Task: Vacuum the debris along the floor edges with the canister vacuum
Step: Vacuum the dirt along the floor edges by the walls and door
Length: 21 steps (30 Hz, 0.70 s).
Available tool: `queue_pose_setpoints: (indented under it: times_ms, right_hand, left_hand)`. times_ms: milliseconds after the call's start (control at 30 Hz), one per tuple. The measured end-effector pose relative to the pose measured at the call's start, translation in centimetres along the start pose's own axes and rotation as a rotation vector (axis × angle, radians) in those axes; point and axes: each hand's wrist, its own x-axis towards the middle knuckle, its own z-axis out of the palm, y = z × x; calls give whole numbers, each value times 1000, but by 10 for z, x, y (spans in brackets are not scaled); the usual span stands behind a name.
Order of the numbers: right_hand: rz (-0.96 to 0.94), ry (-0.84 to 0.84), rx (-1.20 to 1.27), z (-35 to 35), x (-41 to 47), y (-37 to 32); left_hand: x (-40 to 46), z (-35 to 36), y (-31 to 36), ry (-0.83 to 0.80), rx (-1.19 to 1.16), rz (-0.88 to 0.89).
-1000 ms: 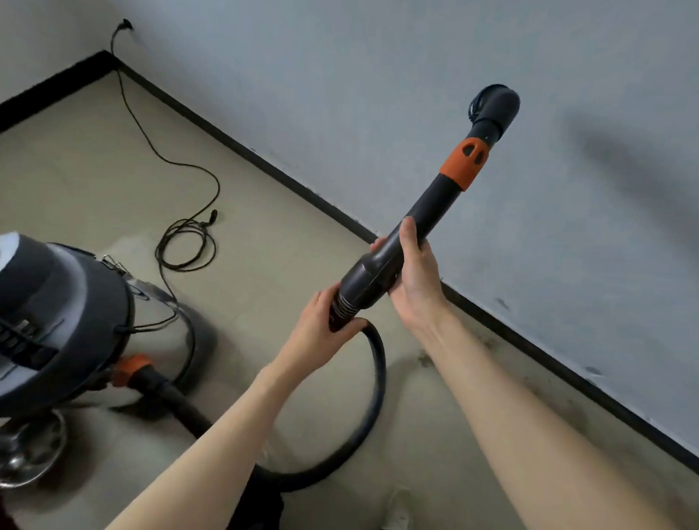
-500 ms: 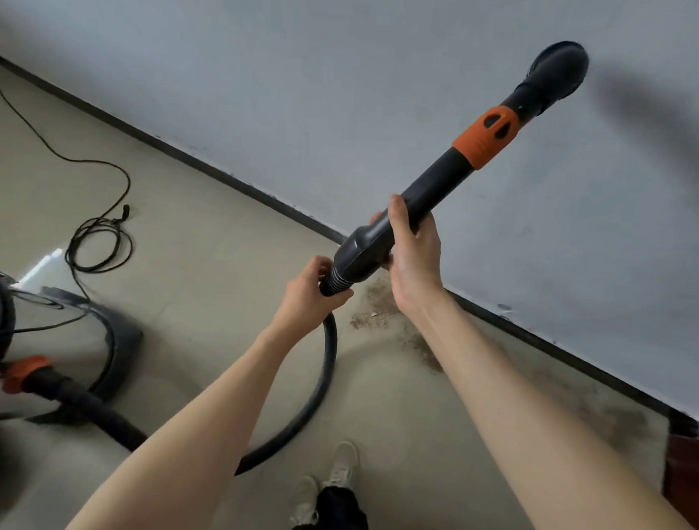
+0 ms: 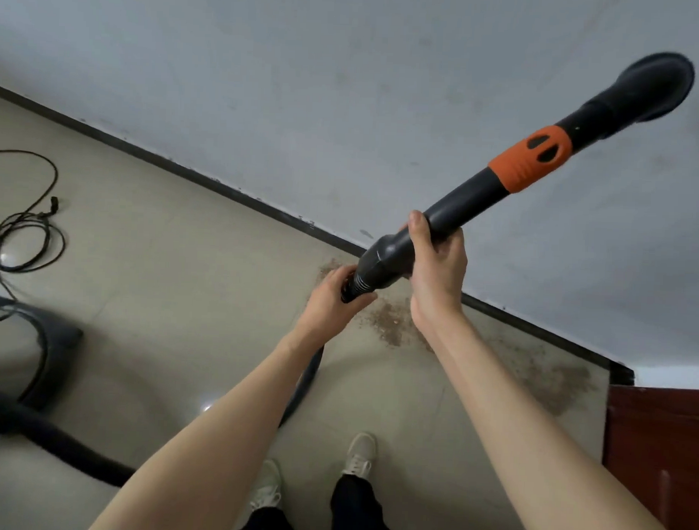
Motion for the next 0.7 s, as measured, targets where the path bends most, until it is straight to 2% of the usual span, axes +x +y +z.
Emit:
queue_pose_setpoints:
  times_ms: [133,300,400,500,600,700]
  right_hand:
    - [23,-8,-29,-57,18,-6]
    - [36,40,104,-100,43,-25]
    - [126,101,237,-111,52,-27]
    - [294,109,372,-116,64,-24]
    - [472,30,419,-112,68,-8]
    - [550,-67,401,-98,69,5]
  left_hand:
    - [-1,43,10,-146,47,6]
    - [-16,72,10,-305,77,-59]
    - [-18,67,13,-371,109,-123]
    - [-20,55,0,-350,173,-200]
    - [-29,50,-18,-299,140,-277]
    - [-40,54,-39,-291,116,-361]
